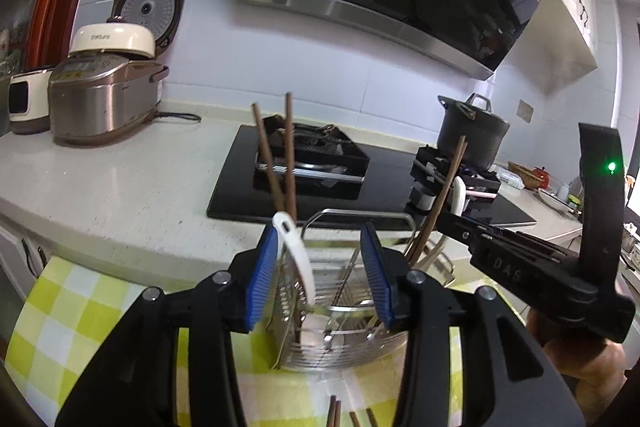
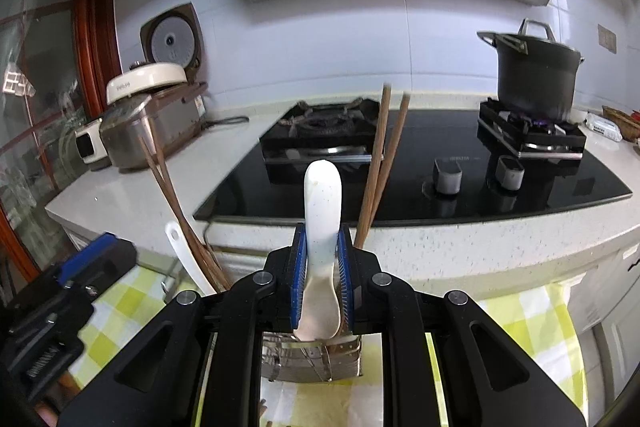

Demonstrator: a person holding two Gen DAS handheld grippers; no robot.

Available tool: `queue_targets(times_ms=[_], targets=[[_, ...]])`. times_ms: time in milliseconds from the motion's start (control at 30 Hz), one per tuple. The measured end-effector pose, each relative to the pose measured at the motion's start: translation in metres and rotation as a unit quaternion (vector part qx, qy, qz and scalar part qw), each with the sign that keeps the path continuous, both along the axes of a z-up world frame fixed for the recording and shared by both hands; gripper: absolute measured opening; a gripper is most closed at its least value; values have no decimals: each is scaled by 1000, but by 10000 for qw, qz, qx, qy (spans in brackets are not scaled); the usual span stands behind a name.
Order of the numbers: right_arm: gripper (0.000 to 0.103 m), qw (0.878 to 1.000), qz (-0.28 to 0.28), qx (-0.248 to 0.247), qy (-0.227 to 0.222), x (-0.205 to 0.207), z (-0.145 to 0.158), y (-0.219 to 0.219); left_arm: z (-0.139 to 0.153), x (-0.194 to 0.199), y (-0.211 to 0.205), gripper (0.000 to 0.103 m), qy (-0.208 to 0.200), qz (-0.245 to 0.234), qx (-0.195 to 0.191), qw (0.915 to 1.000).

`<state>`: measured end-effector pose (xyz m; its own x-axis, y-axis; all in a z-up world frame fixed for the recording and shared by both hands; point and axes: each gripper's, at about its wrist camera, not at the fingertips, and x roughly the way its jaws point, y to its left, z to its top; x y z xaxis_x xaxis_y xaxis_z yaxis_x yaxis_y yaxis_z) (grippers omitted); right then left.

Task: Organize utensils
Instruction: 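Lower both spoons into the wire rack and open both tools, then move both open tools back over the remaining wooden chopsticks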

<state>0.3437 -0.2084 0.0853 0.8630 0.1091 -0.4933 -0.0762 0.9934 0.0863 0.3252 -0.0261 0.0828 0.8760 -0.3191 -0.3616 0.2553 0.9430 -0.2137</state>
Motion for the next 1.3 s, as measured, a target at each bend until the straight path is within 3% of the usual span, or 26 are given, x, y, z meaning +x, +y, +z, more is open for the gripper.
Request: queue_targets(times_ms=[133, 167, 200, 267, 533, 967, 1133, 1300], targets=[[21, 9998, -86, -68, 161, 0, -14, -3, -8, -3, 4, 47, 156, 83, 59, 9998], [32, 9997, -114, -68, 190, -1, -16, -4, -9, -3, 5, 48, 174, 93, 58, 9998], [53, 9996, -149, -65, 212, -3, -19, -6, -11, -5, 7, 49, 208, 106, 58, 9997], [63, 9997, -205, -59, 127, -9, -22, -11, -16, -7, 11, 50, 311, 142, 58, 9994], [63, 9982, -505, 158, 268, -46, -39, -37, -41, -28, 25, 50, 653, 206, 44, 9976], [63, 9899, -431, 49, 1347, -122, -118, -27, -94, -75, 13, 49, 1336, -244, 548, 9892], [63, 9858, -368, 64, 1637, -142, -133, -27, -121, -82, 1, 41, 1747, -494, 918, 9791], [68, 9824, -435, 6, 1817, -154, -142, -34, -139, -81, -8, 32, 1910, -624, 1167, 9726]])
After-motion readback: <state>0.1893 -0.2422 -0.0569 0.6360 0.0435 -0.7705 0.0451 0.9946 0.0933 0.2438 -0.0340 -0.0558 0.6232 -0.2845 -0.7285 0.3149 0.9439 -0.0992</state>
